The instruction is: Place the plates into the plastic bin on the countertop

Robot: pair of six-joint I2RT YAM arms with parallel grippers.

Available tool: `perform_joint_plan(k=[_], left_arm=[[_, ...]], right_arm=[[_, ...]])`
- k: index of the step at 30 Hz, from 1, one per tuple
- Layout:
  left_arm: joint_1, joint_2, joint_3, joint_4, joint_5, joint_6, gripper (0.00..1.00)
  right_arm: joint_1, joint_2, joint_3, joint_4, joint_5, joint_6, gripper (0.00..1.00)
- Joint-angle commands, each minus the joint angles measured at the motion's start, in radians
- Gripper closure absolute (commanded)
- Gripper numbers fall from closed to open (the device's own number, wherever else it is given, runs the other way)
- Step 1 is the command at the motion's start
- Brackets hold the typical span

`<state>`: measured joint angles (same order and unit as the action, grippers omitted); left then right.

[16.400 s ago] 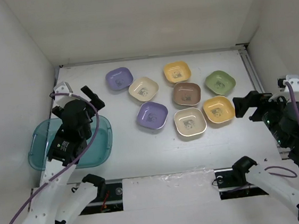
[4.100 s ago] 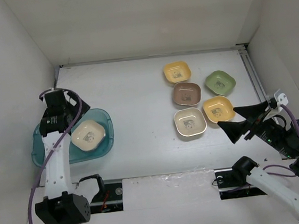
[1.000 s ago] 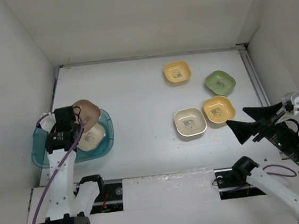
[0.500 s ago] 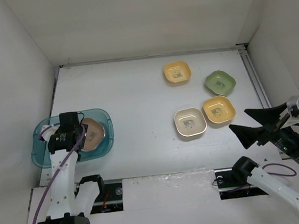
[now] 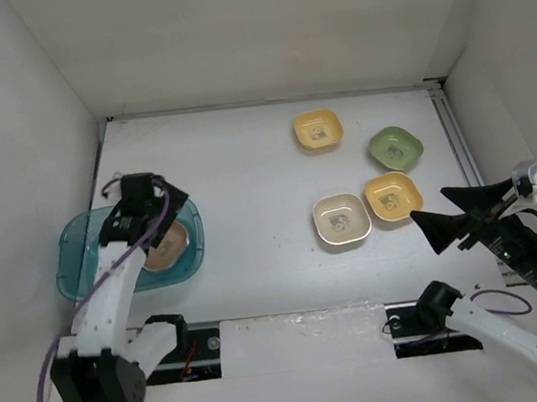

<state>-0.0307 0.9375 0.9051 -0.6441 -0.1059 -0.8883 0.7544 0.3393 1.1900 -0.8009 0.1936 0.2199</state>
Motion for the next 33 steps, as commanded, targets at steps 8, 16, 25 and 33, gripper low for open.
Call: perform_joint_plan(k=[8, 16, 25, 33], left_arm=[[-0.805, 0.769, 0.582, -0.045, -0.319, 0.009, 0.00], [-0.885, 0.945, 0.511, 0.133, -0.183, 0.031, 0.00], [-0.905, 1.008, 0.511, 0.261, -0.104, 0.042, 0.00], [-0.905, 0.910, 0.502, 0.193, -0.198, -0.005, 0.02]], right_arm=[[0.016, 0.052, 0.046, -0.003, 0.141, 0.101, 0.00], [0.016, 0.043, 0.076, -0.064, 0.179, 0.134, 0.00], [0.016, 0.052, 0.023, -0.055, 0.190, 0.144, 0.00], [0.016, 0.052, 0.005, -0.037, 0.190, 0.144, 0.00]])
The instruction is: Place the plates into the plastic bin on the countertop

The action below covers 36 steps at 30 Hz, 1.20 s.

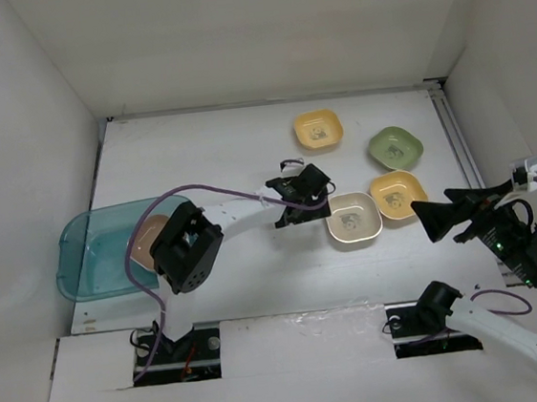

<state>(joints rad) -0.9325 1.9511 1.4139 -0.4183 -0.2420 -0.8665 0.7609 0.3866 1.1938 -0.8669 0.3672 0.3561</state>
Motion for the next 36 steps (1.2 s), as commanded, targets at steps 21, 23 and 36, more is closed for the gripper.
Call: perform_joint_plan(k=[21, 23, 36], left_arm=[[-0.023, 0.163, 0.149, 0.026, 0.043, 0.032, 0.54], [-0.013, 0.173, 0.149, 0.007, 0.043, 0.021, 0.87], [0.277, -0.378, -0.197, -0.149, -0.201, -0.097, 1.00]], right_arm=[[0.009, 0.024, -0.008, 0.052, -0.011, 0.007, 0.00], [0.009, 0.024, -0.008, 0.043, -0.011, 0.007, 0.00], [0.009, 0.024, -0.010, 0.065, -0.023, -0.002, 0.00]])
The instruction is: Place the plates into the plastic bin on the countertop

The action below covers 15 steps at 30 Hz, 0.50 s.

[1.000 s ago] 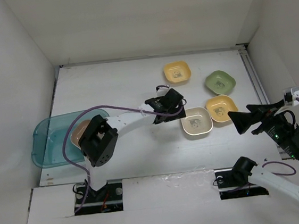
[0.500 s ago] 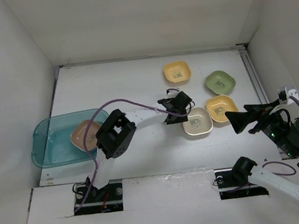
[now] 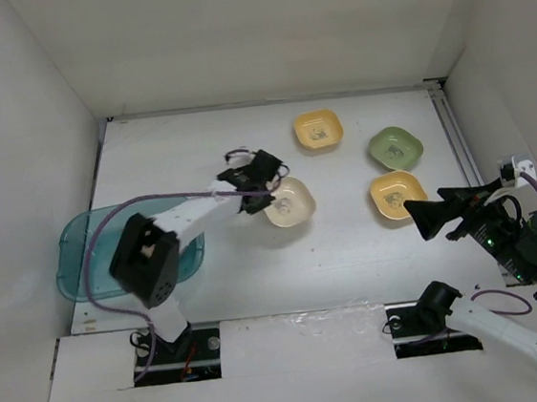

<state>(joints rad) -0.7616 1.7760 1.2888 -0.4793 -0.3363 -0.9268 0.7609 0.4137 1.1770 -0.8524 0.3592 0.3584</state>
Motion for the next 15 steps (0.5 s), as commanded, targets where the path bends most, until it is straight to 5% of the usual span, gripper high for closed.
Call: perform_joint_plan(k=[1, 5, 9, 15], left_arm=[[0.151, -0.264, -0.107, -0.078, -0.107, -0.017, 1.00], [0.453, -0.551, -0.255, -0.025, 0.044, 0.136, 1.00], [0.811, -0.657, -0.334, -0.053, 0.182, 0.247, 1.00], [0.940, -0.742, -0.362, -0.110, 0.181, 0.284, 1.00]], right_arm=[[0.009, -0.003, -0.003, 0.050, -0.016, -0.004, 0.00], [0.009, 0.008, -0.014, 0.073, -0.028, -0.022, 0.00], [0.009, 0.017, -0.025, 0.093, -0.039, -0.042, 0.00], [0.009, 0.017, -0.045, 0.113, -0.071, -0.062, 0.00]])
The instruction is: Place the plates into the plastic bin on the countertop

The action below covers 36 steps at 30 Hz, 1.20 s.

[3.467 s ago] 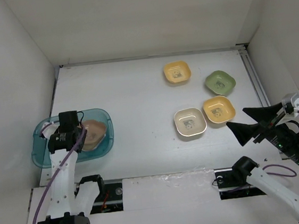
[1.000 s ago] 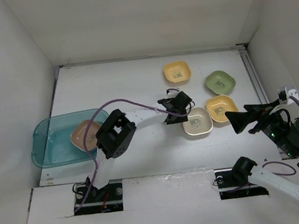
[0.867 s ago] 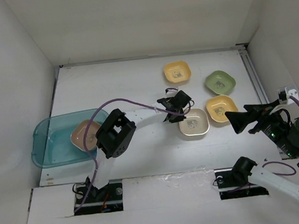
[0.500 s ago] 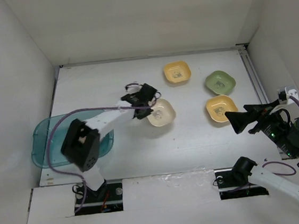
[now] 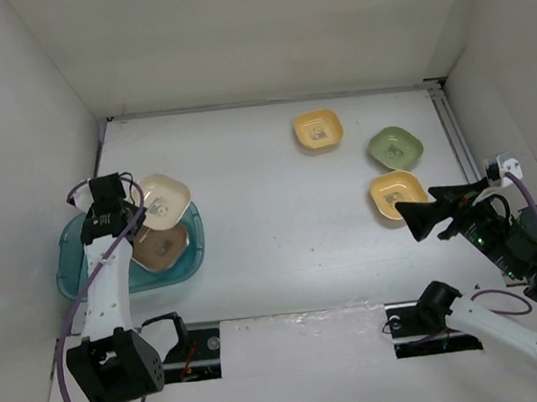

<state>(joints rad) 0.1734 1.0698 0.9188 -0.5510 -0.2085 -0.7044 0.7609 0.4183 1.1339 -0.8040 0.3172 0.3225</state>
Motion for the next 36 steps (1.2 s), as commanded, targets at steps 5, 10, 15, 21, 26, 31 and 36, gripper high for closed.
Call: perform_joint_plan(k=[5, 10, 15, 21, 26, 31, 36], left_arm=[[0.005, 0.005, 0.115, -0.168, -0.080, 0.098, 0.99], [0.005, 0.039, 0.149, -0.233, -0.092, 0.141, 0.96], [0.005, 0.039, 0.131, -0.256, -0.080, 0.119, 0.82], [0.005, -0.019, 0.130, -0.276, -0.129, 0.079, 0.00], [0.005, -0.162, 0.126, -0.169, 0.012, 0.105, 0.00], [-0.142, -0.047, 0.216, -0.087, 0.148, 0.115, 0.00], [-0.725, 0.323, 0.484, -0.107, -0.094, 0.054, 0.00]], right_arm=[[0.009, -0.012, -0.020, 0.074, -0.063, -0.037, 0.00], [0.009, -0.041, -0.040, 0.086, -0.063, -0.059, 0.00], [0.020, -0.052, -0.031, 0.086, -0.072, -0.068, 0.00], [0.055, -0.070, -0.031, 0.077, -0.029, -0.068, 0.00], [0.055, -0.070, -0.022, 0.068, -0.009, -0.068, 0.00], [0.055, -0.046, 0.001, 0.058, 0.000, -0.049, 0.00], [0.055, -0.026, 0.049, 0.037, 0.078, -0.028, 0.00]])
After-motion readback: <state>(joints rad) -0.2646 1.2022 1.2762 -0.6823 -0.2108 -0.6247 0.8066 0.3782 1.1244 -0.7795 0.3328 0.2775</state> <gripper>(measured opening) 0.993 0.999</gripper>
